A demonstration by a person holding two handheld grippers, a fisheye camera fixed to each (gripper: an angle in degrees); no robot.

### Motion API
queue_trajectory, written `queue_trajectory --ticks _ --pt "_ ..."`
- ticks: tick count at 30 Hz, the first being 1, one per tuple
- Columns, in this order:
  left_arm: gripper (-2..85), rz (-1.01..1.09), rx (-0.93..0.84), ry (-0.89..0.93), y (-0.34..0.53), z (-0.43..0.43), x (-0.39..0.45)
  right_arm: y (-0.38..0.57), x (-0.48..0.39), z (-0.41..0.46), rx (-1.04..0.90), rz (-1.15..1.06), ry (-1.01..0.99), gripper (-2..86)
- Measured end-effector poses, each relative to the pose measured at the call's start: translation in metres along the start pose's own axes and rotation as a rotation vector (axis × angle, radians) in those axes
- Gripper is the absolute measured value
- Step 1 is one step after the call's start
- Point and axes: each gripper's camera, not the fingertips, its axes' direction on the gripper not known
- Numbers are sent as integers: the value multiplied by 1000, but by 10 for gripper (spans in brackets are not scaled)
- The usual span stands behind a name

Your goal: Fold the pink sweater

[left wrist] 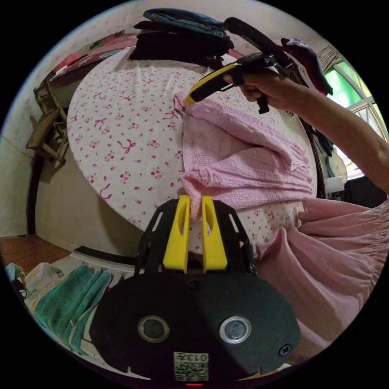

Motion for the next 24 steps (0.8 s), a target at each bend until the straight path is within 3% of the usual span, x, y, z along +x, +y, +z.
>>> queue_trajectory --ticks 5,9,16,24 --pt "23 37 9 138 -12 -8 7 9 0 -6 -14 3 0 32" --pt "18 108 72 242 -25 -33 32 55 12 -57 138 -2 -60 27" --pt "15 375 106 357 -72 -49 159 219 45 -166 394 48 -83 28" --pt "14 625 5 439 -134 11 345 402 81 -201 438 226 -19 27"
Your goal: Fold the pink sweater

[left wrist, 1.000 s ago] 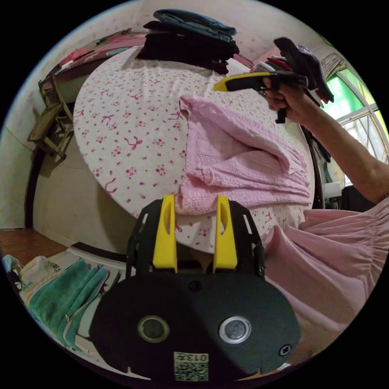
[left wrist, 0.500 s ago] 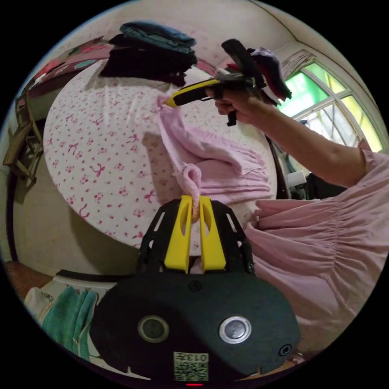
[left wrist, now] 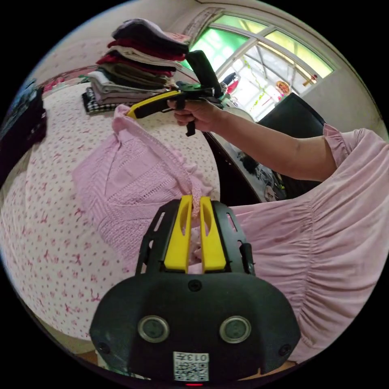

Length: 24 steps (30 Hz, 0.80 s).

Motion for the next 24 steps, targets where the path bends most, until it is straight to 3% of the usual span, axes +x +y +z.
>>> queue_trajectory --ticks 8,24 --pt "14 104 -174 16 -107 122 59 101 60 -53 2 116 -4 27" --pt "18 120 -334 -33 -196 232 113 222 115 -132 -30 194 -27 26"
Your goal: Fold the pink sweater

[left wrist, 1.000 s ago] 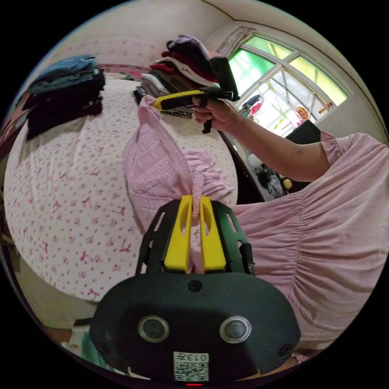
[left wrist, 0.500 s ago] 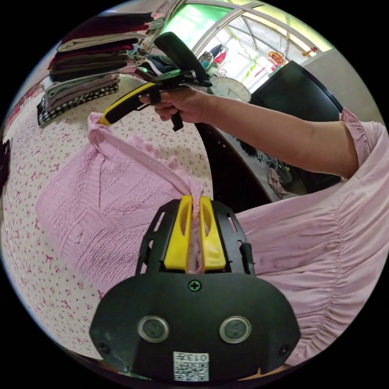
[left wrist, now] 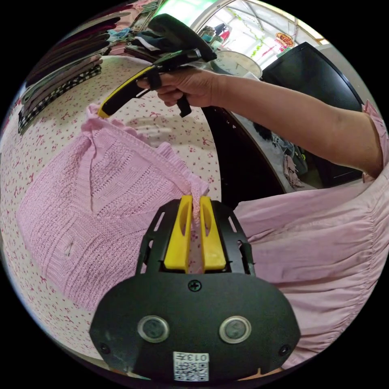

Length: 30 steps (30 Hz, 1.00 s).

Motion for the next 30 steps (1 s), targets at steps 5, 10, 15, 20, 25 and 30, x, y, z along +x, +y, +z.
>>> queue_trajectory --ticks 5,10,15,20,25,30 --pt "32 6 -31 -35 -22 12 13 27 8 -33 5 87 69 27" --pt "99 39 1 -12 -37 10 31 78 7 -89 57 218 141 28" --pt "140 102 49 88 -37 -14 50 130 -15 -119 66 290 134 33" --pt "130 6 209 54 12 -86 29 175 -43 -132 97 385 48 53" --pt "116 -225 246 -206 68 -127 -9 194 -83 -129 74 395 -72 85" --pt "110 -272 228 -237 89 -128 -19 195 -106 -116 -28 374 33 107"
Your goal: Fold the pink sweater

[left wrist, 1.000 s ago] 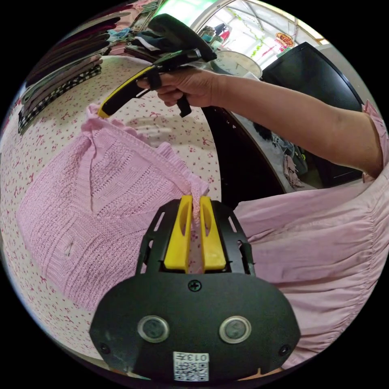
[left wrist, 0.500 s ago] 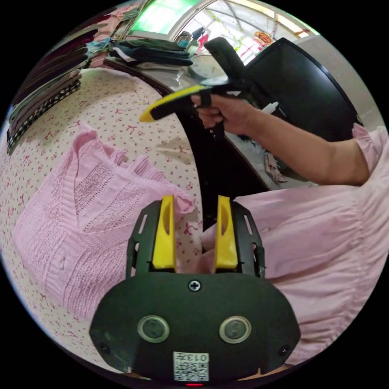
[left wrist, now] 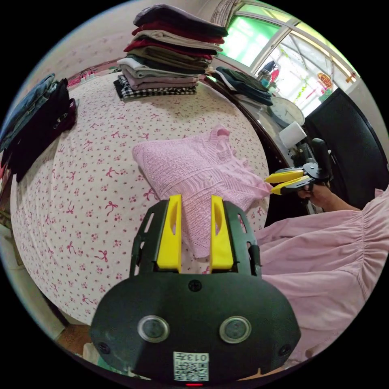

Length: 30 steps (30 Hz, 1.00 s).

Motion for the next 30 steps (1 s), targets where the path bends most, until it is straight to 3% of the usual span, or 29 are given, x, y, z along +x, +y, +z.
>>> queue_trajectory --ticks 7,12,16,20,25,30 --pt "124 70 -56 -40 -4 16 20 2 25 17 -37 139 -15 43" --pt "117 162 -69 -99 6 20 41 16 30 -7 34 174 58 41" --pt "122 231 -73 -173 20 22 53 22 37 6 -44 147 24 67" --pt "115 181 -3 -128 31 -4 34 15 37 -34 118 153 84 84" --pt "113 130 80 -169 15 -8 6 -50 41 -34 275 139 147 94" --pt "122 182 10 -210 1 24 -5 -109 41 15 208 113 159 67"
